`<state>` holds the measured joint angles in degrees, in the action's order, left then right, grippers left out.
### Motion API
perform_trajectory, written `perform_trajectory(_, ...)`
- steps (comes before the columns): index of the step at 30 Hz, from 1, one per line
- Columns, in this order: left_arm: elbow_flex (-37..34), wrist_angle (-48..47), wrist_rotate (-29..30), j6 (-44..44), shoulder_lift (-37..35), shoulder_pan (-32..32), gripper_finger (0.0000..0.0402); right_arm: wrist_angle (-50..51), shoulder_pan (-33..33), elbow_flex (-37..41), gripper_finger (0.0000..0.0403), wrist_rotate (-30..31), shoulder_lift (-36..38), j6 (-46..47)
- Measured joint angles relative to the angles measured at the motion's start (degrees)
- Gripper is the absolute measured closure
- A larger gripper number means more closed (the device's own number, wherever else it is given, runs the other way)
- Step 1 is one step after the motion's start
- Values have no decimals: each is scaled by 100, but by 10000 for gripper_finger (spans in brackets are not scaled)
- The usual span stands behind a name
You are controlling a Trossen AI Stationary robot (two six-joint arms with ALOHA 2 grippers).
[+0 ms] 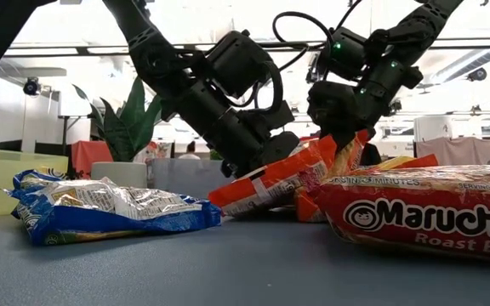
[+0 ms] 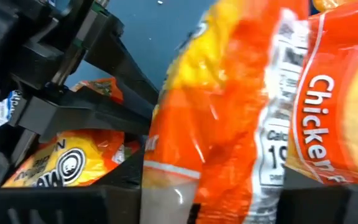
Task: Sort Maruchan noodles
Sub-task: Put the orange noodle pack into blue bin
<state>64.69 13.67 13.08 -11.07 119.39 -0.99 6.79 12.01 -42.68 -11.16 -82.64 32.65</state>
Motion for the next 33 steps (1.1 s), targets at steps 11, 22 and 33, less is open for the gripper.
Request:
perform_trajectory(11, -13, -828, -3, 263, -646, -20, 332, 103, 0, 0, 279, 68, 492, 17)
perform_trajectory(22, -11, -1534, -4, 1104, -2071, -126, 332, 179, 0, -124, 280, 81, 1178, 74)
perform_trajectory(33, -371, -1721, -11, 1641, -3607, -236, 332, 1626, 71, -1619, 280, 161, 1194, -737)
